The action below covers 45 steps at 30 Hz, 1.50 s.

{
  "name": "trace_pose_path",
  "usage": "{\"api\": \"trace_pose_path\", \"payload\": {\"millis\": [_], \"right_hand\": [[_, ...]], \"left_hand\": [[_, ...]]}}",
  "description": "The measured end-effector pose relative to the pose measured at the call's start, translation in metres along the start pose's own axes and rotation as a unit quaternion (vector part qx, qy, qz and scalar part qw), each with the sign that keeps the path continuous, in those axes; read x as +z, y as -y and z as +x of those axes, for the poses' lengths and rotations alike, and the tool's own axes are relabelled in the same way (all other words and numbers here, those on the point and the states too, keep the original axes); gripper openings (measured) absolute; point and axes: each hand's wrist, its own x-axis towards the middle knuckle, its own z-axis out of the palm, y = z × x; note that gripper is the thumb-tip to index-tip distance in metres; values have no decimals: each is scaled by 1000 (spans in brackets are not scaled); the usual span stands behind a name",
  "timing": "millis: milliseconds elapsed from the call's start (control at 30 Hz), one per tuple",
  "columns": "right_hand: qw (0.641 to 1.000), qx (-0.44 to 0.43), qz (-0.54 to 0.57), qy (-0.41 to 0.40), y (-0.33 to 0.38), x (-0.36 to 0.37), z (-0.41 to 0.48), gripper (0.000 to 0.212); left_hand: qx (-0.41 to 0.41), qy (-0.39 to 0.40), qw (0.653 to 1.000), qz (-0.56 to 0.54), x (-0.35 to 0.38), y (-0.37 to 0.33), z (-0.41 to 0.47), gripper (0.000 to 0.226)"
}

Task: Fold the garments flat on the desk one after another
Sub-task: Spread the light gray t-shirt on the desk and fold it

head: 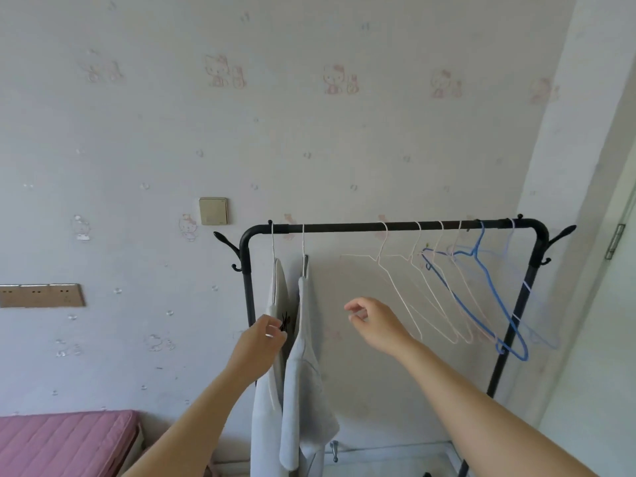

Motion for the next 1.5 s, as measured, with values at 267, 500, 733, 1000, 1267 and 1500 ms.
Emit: {"api": "trace_pose_path", "payload": {"millis": [267,500,733,1000,1267,1500], "right_hand": [[998,37,49,-28,30,30,110,27],[996,75,43,7,34,59,179,42],[992,97,73,23,20,82,224,17],[995,99,21,16,31,65,247,25],[995,97,15,-10,26,19,250,28],[961,191,198,12,-4,-3,201,20]], "left_hand": [[0,116,993,-33,30,0,90,75],[22,197,977,-84,80,6,101,57],[74,268,959,-54,98,10,111,79],[-13,173,983,-53,96,37,142,45],[-21,51,994,-96,89,25,171,47],[-7,-19,994,-107,90,6,196,44]]}}
